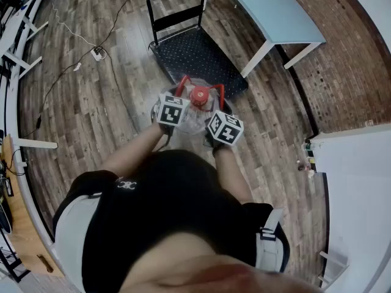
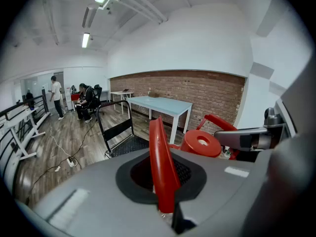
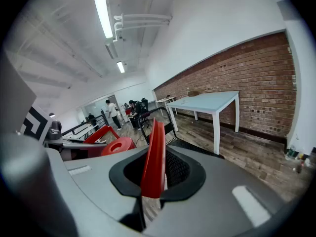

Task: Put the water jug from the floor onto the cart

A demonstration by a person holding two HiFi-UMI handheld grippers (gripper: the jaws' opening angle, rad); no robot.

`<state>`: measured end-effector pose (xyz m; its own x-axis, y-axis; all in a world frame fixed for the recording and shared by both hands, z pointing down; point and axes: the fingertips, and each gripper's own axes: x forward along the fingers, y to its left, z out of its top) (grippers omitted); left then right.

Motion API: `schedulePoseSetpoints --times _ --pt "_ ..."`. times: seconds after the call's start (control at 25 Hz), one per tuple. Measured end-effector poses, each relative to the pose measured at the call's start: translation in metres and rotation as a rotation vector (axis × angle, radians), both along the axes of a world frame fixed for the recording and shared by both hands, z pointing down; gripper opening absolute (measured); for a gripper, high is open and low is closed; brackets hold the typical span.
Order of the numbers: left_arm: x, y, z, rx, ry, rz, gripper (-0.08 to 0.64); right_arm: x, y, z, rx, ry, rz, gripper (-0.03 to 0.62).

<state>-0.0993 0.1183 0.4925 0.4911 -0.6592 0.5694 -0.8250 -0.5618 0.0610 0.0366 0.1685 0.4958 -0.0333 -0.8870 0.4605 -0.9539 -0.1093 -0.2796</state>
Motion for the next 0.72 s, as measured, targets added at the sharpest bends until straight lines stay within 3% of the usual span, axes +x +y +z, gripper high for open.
schedulePoseSetpoints --times 0.72 --pt "0.017 -0.013 0.002 0.008 0.011 0.004 0.002 0.016 -0.011 0.0 0.008 -0.013 0.014 0.058"
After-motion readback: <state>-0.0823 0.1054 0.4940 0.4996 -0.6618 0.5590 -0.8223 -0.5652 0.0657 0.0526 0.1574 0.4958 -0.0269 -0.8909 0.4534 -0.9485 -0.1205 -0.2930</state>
